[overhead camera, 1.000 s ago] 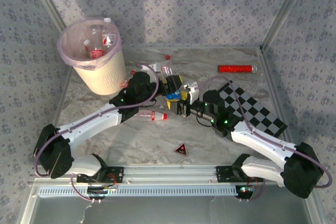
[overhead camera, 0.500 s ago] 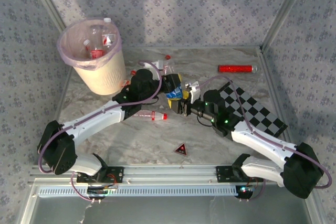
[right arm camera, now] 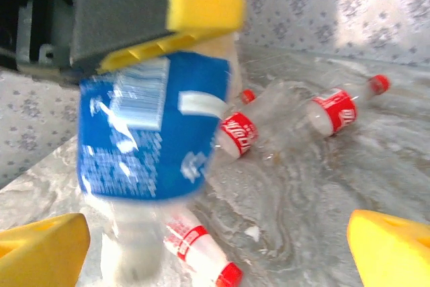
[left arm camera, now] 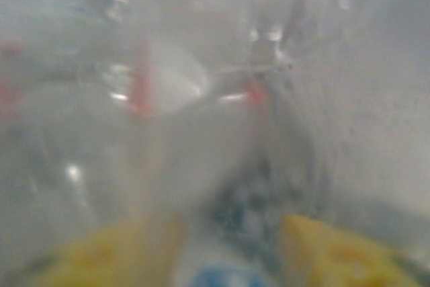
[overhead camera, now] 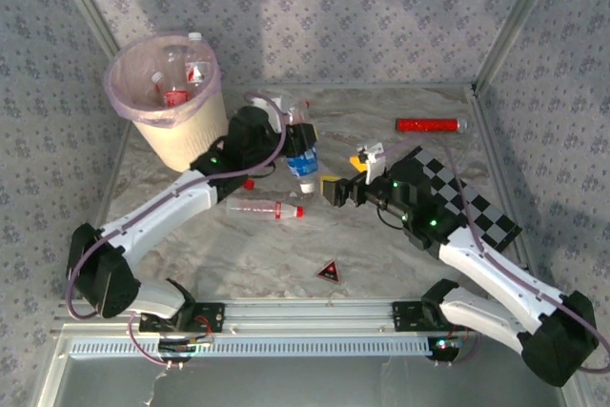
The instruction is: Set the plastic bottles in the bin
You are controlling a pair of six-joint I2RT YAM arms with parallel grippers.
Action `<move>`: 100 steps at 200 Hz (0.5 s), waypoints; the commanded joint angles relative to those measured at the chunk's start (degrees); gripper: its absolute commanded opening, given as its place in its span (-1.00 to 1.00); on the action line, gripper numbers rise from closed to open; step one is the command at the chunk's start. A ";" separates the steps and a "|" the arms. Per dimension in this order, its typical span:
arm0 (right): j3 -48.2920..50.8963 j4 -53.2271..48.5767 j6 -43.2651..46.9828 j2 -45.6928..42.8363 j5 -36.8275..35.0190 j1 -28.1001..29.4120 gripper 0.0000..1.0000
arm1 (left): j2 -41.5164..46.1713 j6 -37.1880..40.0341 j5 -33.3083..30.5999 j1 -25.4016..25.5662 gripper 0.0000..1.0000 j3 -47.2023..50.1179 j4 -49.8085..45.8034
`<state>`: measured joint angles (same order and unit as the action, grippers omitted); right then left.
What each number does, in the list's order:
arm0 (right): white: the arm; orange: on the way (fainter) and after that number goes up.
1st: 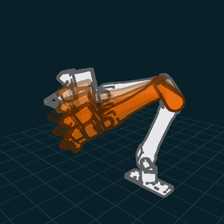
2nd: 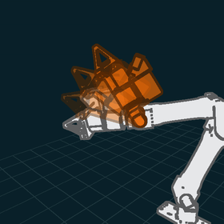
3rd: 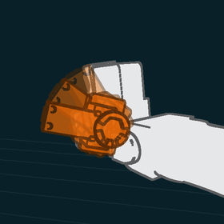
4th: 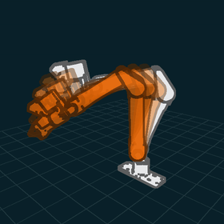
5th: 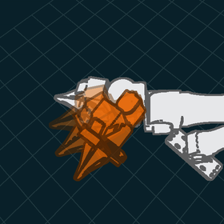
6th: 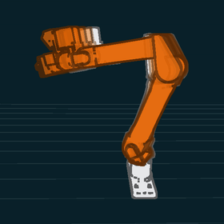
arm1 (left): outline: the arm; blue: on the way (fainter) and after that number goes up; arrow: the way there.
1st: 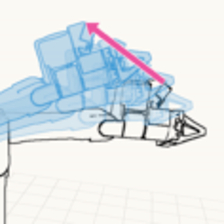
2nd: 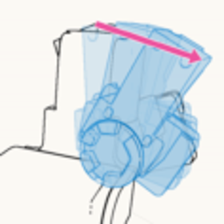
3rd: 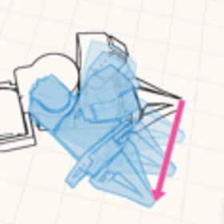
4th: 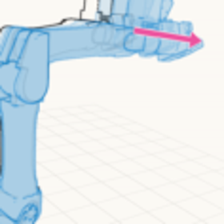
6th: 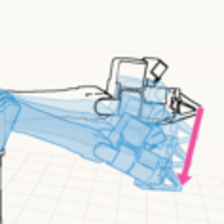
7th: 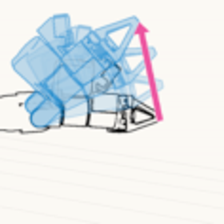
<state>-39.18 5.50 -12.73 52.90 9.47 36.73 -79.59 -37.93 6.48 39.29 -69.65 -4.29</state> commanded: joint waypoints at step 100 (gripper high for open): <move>-0.63 -13.86 2.71 -6.13 -2.66 -1.14 0.99 | -3.44 29.54 -5.63 -44.26 -0.49 -38.86 -30.81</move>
<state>-39.24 -5.96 -10.85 47.66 7.62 35.75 -76.51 -14.83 3.49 -1.19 -104.29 -29.93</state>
